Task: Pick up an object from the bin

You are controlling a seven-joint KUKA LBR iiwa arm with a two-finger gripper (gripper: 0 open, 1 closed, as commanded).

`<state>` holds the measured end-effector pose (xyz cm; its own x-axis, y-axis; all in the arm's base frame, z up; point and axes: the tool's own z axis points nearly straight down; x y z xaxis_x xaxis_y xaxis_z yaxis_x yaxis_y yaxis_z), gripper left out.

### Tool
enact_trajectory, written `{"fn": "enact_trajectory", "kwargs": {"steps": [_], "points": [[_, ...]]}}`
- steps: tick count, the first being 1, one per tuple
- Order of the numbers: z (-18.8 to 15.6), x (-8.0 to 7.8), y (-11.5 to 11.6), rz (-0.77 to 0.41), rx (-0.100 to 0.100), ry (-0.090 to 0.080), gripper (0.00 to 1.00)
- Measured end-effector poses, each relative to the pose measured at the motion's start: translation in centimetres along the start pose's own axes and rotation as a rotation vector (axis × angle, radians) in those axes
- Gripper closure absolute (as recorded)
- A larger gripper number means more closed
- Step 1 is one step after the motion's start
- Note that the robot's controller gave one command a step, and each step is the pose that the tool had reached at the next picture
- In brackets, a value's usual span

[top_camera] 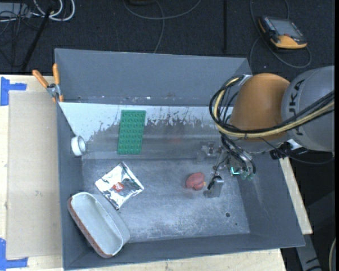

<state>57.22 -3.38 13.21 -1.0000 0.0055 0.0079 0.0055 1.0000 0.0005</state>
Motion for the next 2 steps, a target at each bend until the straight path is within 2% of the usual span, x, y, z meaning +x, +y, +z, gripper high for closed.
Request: {"fn": "enact_trajectory", "kwargs": {"steps": [1, 2], "points": [[6.67, -0.45, -0.04, -0.051, 0.0, -0.002, 0.0], [6.29, -0.6, -0.03, -0.052, 0.001, -0.007, 1.0]]}}
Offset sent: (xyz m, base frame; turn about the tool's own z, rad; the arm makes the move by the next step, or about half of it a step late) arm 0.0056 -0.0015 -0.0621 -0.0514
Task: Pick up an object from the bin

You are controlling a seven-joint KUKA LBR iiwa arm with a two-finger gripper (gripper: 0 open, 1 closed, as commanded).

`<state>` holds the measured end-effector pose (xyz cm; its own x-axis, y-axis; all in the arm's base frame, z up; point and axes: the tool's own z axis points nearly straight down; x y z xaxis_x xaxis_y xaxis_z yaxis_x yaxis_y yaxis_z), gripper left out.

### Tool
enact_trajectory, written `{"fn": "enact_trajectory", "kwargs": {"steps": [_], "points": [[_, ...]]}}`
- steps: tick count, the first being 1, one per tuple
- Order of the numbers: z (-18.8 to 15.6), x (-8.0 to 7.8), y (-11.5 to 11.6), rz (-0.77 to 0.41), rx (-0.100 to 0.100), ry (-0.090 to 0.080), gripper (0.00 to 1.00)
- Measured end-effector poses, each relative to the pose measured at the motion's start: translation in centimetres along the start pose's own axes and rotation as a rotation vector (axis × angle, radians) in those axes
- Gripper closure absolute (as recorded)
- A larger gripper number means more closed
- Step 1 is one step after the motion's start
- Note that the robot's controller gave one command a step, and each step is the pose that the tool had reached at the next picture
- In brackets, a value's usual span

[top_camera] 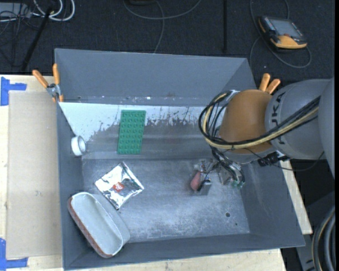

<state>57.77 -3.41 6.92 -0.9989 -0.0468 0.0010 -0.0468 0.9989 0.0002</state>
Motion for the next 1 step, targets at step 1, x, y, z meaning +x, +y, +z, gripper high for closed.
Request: {"fn": "enact_trajectory", "kwargs": {"steps": [1], "points": [[-16.25, 3.74, 0.63, -0.084, 0.001, -0.009, 1.0]]}}
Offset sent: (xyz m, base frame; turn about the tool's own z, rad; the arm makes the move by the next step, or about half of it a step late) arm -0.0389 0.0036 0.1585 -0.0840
